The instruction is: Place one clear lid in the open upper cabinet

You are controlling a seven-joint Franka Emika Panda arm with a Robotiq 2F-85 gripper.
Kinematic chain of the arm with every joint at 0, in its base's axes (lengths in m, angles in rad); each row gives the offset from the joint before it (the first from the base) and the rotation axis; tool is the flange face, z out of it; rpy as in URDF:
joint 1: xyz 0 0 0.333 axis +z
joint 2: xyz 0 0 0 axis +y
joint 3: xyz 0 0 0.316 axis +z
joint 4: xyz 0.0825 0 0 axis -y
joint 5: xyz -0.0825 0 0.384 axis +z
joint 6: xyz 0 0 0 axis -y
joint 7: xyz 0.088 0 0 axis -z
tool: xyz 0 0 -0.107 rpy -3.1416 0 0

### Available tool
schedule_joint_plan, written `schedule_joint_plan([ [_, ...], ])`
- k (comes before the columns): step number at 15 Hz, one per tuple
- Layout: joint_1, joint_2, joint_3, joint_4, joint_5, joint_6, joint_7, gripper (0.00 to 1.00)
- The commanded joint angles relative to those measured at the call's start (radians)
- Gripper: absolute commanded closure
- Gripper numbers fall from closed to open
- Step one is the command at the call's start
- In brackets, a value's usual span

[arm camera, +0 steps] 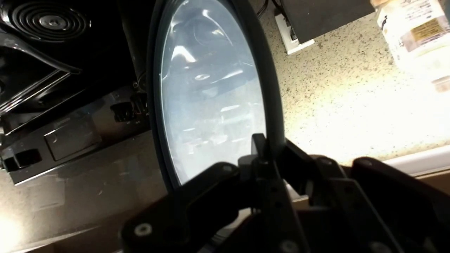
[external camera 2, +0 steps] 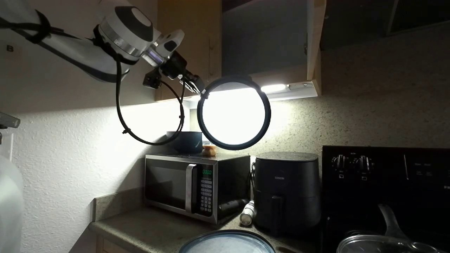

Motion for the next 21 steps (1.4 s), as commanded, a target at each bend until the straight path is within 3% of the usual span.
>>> schedule_joint_plan([
  [1,0.052,0.049,-0.051,0.067,0.067,-0.025,-0.084,0.93],
  [5,0.137,0.098,-0.136,0.197,0.155,-0.114,-0.24,0.93],
  [7,0.125,0.132,-0.154,0.305,0.169,-0.17,-0.288,0.93],
  [11,0.06,0.253,-0.141,0.509,0.147,-0.172,-0.247,0.93],
  [12,0.078,0.165,-0.152,0.412,0.148,-0.165,-0.249,0.89],
  [16,0.073,0.252,-0.153,0.494,0.139,-0.167,-0.243,0.89],
  [17,0.074,0.256,-0.153,0.496,0.139,-0.167,-0.243,0.94],
  [21,-0.003,0.292,-0.141,0.613,-0.005,-0.101,-0.276,0.93],
])
